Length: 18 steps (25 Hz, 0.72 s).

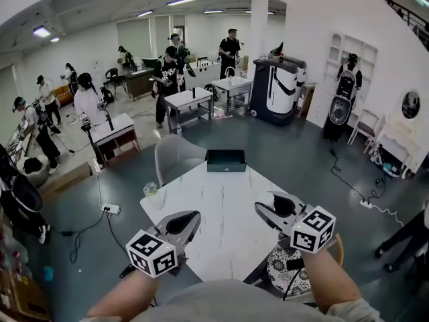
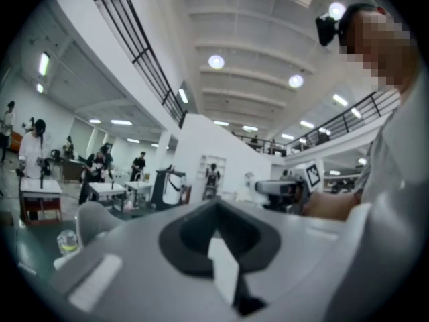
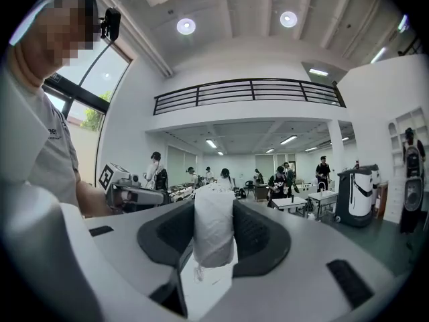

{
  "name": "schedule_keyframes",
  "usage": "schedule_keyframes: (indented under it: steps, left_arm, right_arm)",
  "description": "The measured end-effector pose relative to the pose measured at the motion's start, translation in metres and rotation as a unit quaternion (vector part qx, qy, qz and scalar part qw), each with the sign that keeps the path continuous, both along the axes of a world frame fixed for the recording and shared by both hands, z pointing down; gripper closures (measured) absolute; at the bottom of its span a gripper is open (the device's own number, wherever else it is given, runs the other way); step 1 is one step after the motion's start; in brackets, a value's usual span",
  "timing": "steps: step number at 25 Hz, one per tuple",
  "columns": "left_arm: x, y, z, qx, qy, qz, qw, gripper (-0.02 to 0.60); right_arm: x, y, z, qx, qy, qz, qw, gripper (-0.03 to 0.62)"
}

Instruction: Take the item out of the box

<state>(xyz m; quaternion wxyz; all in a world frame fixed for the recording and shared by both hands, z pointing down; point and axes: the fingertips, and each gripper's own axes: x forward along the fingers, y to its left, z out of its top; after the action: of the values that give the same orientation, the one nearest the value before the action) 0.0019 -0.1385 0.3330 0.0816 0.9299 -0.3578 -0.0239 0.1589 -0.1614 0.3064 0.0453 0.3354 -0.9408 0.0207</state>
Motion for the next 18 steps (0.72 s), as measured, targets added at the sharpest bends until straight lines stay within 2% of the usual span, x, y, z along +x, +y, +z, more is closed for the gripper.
schedule_keyframes:
  steps: [3,7,18]
  left_arm:
    - [-0.019,-0.006,0.009,-0.010,0.009,0.004,0.9999,0.581]
    - [-0.035,-0.011,0.020,-0.019,0.017,0.014,0.9996,0.581]
    - [-0.049,-0.015,0.042,-0.042,0.033,0.028,0.9982,0.581]
  right_arm:
    - [-0.008,0.005,0.017,-0.018,-0.021,0.011,1.000,0.437]
    - [-0.017,0.008,0.038,-0.033,-0.023,0.021,0.999,0.437]
    - [-0.038,0.013,0.060,-0.056,-0.018,0.030,0.998,0.437]
